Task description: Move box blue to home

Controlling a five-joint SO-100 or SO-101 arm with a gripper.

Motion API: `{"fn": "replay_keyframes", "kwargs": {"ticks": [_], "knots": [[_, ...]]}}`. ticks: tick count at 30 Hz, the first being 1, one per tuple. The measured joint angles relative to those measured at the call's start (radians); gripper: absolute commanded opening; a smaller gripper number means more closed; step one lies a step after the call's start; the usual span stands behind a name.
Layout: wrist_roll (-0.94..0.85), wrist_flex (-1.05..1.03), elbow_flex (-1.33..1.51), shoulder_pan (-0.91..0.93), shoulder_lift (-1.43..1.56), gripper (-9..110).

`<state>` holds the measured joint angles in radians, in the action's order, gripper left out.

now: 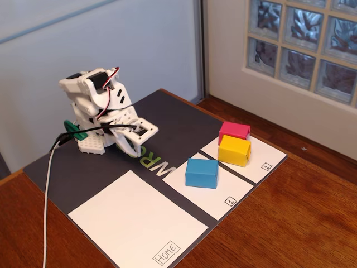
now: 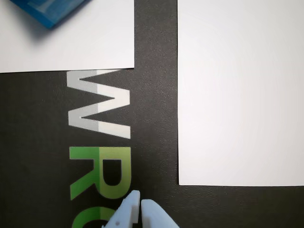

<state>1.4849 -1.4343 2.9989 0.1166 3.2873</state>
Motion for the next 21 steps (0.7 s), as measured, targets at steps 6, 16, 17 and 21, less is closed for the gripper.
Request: {"fn": "replay_keyframes", "kwargs": {"ticks": [6, 16, 17, 21], "knots": [[-0.005, 0.061, -0.026, 0.046, -0.012, 0], [-0.170, 0.175, -0.515, 0.101, -0.649, 0], [-0.204, 0.163, -0.624, 0.101, -0.788, 0], [-0.327, 0.072, -1.046, 0.091, -1.193, 0]]}}
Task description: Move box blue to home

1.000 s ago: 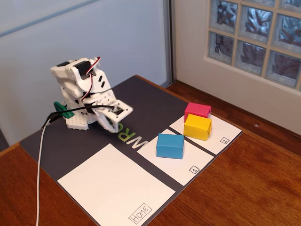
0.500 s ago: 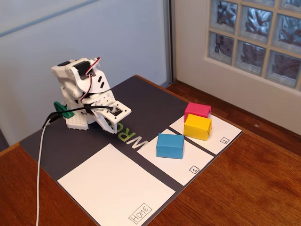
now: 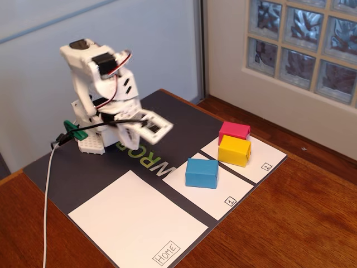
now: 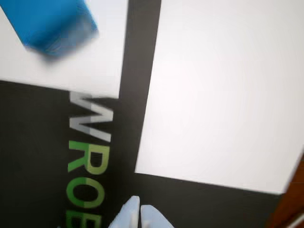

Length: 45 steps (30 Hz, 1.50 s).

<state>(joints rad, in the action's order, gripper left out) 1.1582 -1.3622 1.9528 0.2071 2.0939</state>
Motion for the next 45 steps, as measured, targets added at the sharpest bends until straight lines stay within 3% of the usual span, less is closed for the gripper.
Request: {"fn": "replay_keyframes", "kwargs": {"ticks": [6, 11, 25, 37, 41, 45], "knots": [[-0.146, -0.158, -0.514, -0.038, -0.417, 0], [-0.193, -0.268, -0.779, -0.100, -0.635, 0], [-0.104, -0.336, -1.058, -0.305, -0.928, 0], [-0.061, -0.350, -1.144, -0.354, -1.031, 1], [-0.038, -0.360, -1.144, -0.371, -1.052, 38], [-0.014, -0.365, -1.144, -0.397, -1.058, 62]]}}
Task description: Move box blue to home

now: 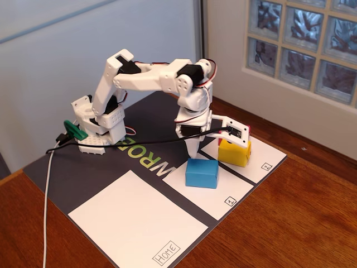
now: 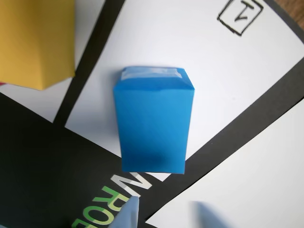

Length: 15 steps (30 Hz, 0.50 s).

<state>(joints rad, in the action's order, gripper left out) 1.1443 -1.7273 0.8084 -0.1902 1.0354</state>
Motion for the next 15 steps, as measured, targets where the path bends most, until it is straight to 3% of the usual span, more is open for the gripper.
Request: {"fn": "replay_keyframes", "kwargs": {"ticks": [5, 15], "knots": [[0.025, 0.000, 0.000, -0.025, -0.008, 75], [0.064, 0.000, -0.002, -0.061, -0.037, 75]]}}
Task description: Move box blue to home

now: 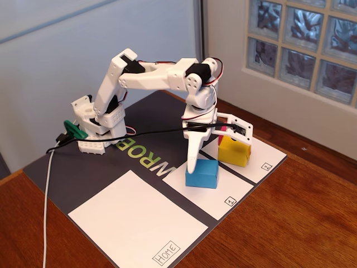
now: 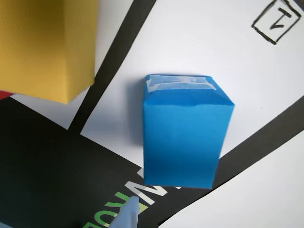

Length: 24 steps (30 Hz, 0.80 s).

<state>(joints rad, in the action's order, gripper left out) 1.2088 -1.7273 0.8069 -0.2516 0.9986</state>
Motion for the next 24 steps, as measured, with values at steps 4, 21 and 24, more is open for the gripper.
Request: {"fn": "replay_keyframes", "kwargs": {"ticks": [4, 21, 24], "knots": [[0.018, 0.028, 0.000, -0.015, -0.028, 75], [0.043, 0.167, 0.064, -0.031, -0.104, 74], [0.043, 0.221, 0.120, -0.031, -0.103, 74]]}}
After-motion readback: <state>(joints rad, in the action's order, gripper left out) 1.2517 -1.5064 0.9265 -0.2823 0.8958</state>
